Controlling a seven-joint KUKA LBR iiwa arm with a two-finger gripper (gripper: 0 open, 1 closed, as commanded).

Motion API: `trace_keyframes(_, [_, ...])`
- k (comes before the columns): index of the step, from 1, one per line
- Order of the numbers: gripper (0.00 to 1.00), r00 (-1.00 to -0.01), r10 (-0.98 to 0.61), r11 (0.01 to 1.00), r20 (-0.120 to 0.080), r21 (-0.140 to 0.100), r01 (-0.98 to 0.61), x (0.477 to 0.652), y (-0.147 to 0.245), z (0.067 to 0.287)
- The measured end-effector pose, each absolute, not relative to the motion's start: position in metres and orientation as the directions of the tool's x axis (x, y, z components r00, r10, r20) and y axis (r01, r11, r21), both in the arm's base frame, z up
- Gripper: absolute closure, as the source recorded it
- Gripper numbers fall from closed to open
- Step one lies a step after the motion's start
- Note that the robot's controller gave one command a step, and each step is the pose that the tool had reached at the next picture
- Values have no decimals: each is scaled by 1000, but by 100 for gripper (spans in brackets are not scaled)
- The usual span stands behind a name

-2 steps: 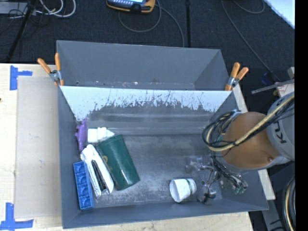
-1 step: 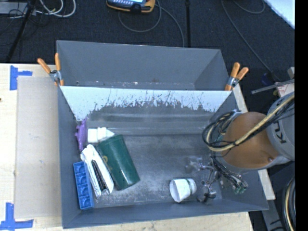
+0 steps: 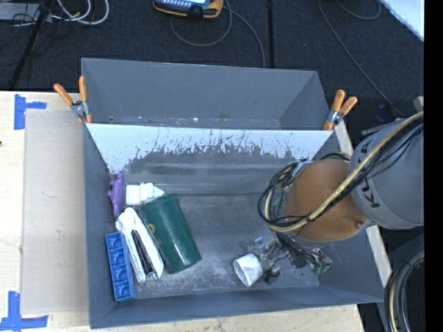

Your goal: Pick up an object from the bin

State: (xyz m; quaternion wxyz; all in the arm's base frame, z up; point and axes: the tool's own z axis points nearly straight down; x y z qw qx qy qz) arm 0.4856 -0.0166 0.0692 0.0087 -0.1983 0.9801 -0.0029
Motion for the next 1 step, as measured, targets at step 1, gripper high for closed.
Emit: trace_keyframes(1, [100,-921,-390,921,-16,-9,-390,486,-17,69])
